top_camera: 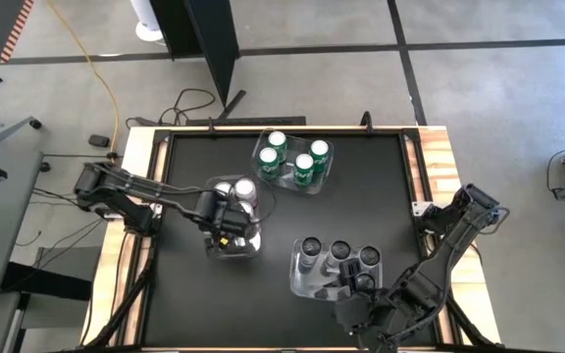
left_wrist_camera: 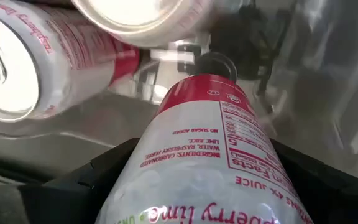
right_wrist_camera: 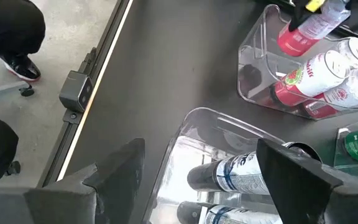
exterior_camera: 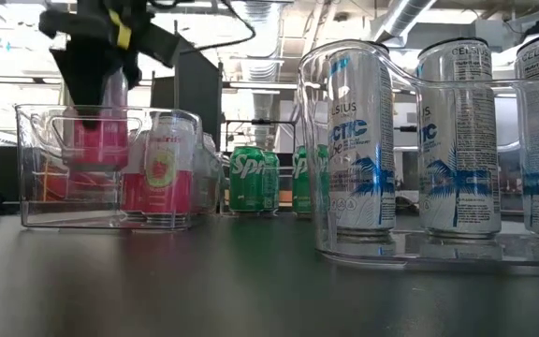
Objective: Sort soda cans
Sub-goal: Put the pink soda can into the center transparent bin
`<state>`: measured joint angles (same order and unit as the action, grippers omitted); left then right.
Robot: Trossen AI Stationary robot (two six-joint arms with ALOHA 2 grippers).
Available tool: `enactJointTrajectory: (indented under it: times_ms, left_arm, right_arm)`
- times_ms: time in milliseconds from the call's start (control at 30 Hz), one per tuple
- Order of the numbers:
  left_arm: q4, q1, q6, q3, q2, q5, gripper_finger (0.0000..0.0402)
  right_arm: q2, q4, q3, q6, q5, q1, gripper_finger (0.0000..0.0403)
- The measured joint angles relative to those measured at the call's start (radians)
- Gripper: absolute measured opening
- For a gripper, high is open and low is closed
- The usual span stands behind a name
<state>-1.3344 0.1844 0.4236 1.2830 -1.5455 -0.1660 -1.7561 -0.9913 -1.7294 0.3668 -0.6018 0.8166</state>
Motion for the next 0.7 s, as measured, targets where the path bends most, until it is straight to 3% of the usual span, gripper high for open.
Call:
enactJointTrajectory:
  times_ms: [700]
  left_arm:
    - [0.205, -0.215, -0.110, -0.178, 0.022, 0.005, 0.0302]
  right_arm:
    - [0.000, 0.000, 0.000, 0.002, -0.003, -0.018, 0.0326]
